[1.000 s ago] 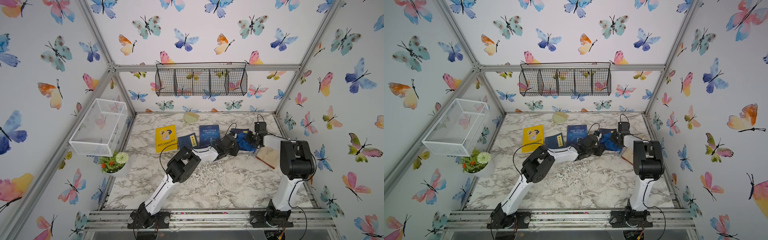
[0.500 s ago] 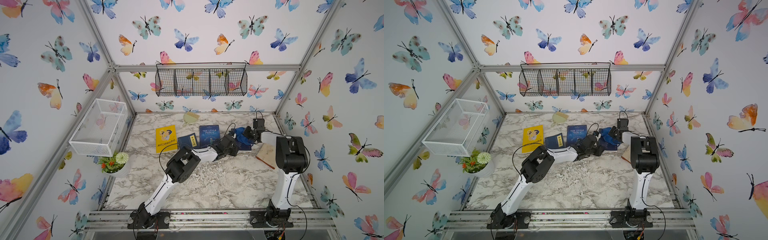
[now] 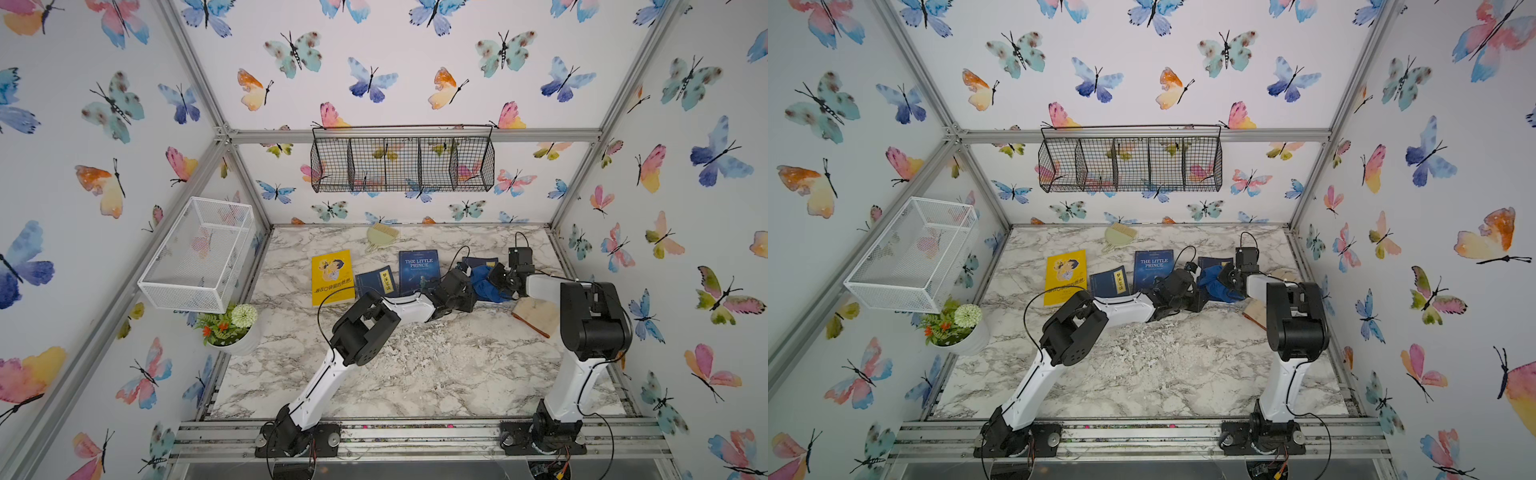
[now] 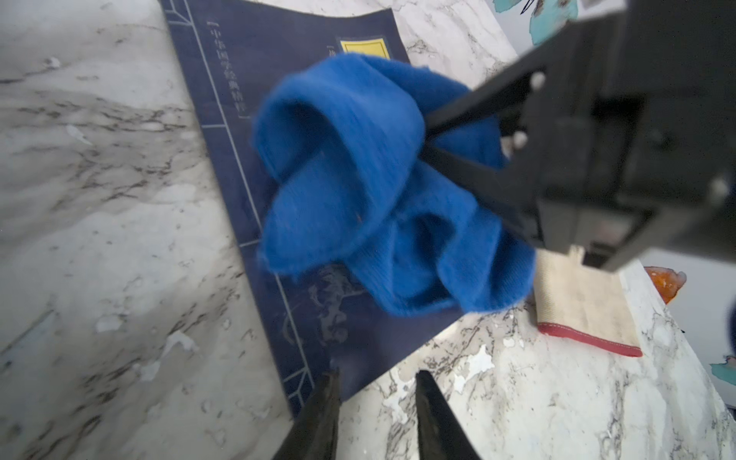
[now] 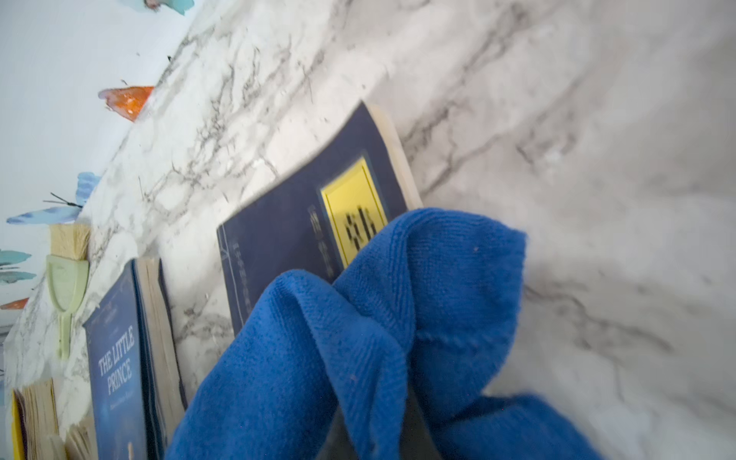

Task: Wipe the cover of the book
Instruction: Wipe the dirt from the cover of the book.

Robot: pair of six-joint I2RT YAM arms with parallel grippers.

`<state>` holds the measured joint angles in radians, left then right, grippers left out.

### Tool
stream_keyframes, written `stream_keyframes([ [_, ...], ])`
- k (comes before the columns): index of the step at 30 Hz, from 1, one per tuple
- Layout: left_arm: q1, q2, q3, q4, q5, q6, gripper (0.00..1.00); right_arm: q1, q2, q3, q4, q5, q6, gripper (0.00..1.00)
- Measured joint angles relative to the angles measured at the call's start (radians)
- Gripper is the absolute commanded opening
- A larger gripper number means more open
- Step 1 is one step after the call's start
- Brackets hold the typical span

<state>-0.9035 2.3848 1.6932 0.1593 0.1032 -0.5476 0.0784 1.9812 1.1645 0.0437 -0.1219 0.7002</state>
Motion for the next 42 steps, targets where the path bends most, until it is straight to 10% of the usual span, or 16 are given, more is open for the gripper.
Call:
stream_keyframes([
  [9, -0.002, -0.021, -0.051, -0.001, 0.019, -0.016, 0.33, 0.006, 0.171, 0.242, -0.028, -0.008, 0.012, 0.04],
  [23, -0.002, -0.03, -0.054, -0.011, 0.03, -0.018, 0.34, 0.036, -0.111, -0.155, 0.035, -0.006, -0.017, 0.04],
  [35, -0.002, -0.054, -0.055, -0.075, 0.021, -0.011, 0.36, 0.039, 0.14, 0.231, -0.099, 0.0, -0.016, 0.04],
  [42, 0.0, -0.06, -0.032, -0.137, -0.004, 0.006, 0.38, 0.039, 0.125, 0.188, -0.057, -0.003, -0.016, 0.04],
])
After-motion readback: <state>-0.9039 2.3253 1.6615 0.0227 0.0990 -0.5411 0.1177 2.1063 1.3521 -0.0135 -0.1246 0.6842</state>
